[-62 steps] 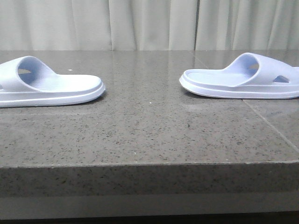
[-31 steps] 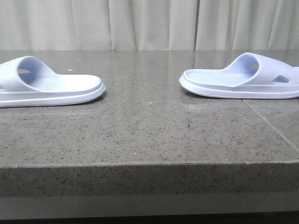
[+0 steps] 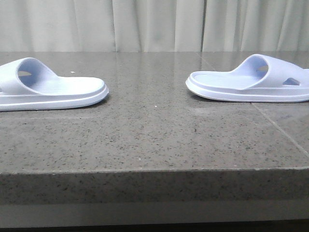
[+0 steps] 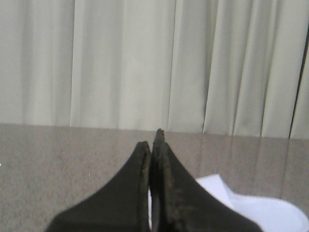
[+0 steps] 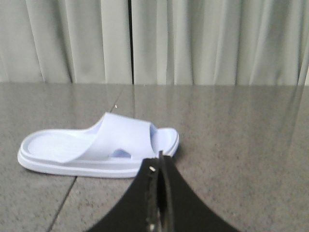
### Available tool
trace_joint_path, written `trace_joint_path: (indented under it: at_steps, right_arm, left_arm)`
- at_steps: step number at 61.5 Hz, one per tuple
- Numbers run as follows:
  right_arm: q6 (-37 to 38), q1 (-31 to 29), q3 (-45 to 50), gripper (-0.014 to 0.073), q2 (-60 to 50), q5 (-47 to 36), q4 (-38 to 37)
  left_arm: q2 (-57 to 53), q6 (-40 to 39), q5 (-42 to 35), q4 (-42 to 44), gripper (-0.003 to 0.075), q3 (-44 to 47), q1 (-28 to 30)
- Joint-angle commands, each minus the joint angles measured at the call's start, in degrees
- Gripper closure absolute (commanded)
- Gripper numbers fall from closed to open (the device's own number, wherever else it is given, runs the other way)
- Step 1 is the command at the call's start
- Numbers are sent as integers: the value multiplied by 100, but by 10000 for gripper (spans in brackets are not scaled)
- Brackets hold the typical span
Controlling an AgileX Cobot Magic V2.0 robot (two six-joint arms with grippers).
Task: Insert blue slippers together front up
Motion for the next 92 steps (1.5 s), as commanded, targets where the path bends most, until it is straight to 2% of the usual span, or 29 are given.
trace_joint_path:
  at_steps: [1,19,29,44,72,78,81,86,90,92]
  right_arm:
    - [-15,-17,-700,712,32,-163,22]
    - [-15,-17,-2218,712,1187,813,5]
    - [-15,-17,-2760,712,1875,1452,5]
    - [-15,-17,-2773,712,2616,2073,5]
    - [-15,-17,-2773,705,3228,2743,5]
    - [-15,-17,-2773,617,3235,2743,5]
    - [-15,-17,-2773,529,3235,2743,5]
    - [-15,-17,-2773,349,3235,2743,5]
    - [-15,-17,-2773,222,3235,2743,5]
    - [-15,-17,-2773,182,3235,2743,5]
  left_arm:
    - [99,3,72,-35,741,-786,-43]
    - [1315,3,2319,18,741,-2842,-43]
    - [2092,3,3330,18,741,-3496,-43]
    - [2769,3,3511,18,741,-3510,-43]
    - [3012,3,3467,-26,735,-3510,-43]
    - [3012,3,3467,-15,659,-3510,-43]
    - [3012,3,3467,22,577,-3510,-43]
    - [3012,3,3456,23,382,-3510,-43]
    - [3012,3,3447,23,267,-3510,-43]
    - [3012,3,3447,23,237,-3510,-43]
